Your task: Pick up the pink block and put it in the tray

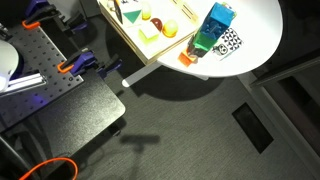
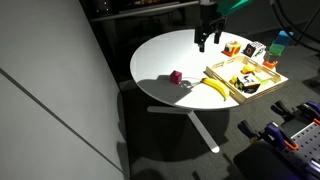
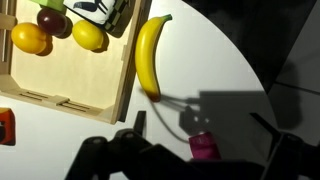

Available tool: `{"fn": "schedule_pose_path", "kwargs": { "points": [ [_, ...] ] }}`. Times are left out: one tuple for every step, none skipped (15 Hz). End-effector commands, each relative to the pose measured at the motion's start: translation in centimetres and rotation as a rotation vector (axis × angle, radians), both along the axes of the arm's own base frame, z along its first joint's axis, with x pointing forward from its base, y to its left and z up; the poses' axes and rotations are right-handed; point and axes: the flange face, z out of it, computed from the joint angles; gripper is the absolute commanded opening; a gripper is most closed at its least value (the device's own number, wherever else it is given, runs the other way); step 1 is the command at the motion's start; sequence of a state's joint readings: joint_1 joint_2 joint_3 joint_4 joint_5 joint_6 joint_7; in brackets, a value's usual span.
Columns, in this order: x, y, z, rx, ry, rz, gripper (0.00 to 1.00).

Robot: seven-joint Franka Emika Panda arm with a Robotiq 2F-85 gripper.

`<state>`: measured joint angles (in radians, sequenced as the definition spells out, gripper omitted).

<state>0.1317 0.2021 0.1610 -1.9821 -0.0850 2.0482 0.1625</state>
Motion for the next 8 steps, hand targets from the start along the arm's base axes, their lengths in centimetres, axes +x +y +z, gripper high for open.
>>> {"fn": "schedule_pose_path", "kwargs": {
  "points": [
    [0.0,0.04,0.01,0.0,0.001,0.0,1.0],
    [-0.01,0.1,0.01,0.0,0.001,0.001,1.0],
    [-0.02,0.14,0.01,0.0,0.001,0.002,1.0],
    [-0.03,0.15,0.01,0.0,0.001,0.002,1.0],
    [-0.03,0.16,0.01,0.0,0.001,0.003,1.0],
    [0.16,0.09,-0.12,-0.004,-0.013,0.003,1.0],
    [0.38,0.02,-0.27,-0.005,-0.029,0.005,1.0],
    [0.58,-0.01,-0.42,-0.002,-0.041,0.007,1.0]
  ]
}}
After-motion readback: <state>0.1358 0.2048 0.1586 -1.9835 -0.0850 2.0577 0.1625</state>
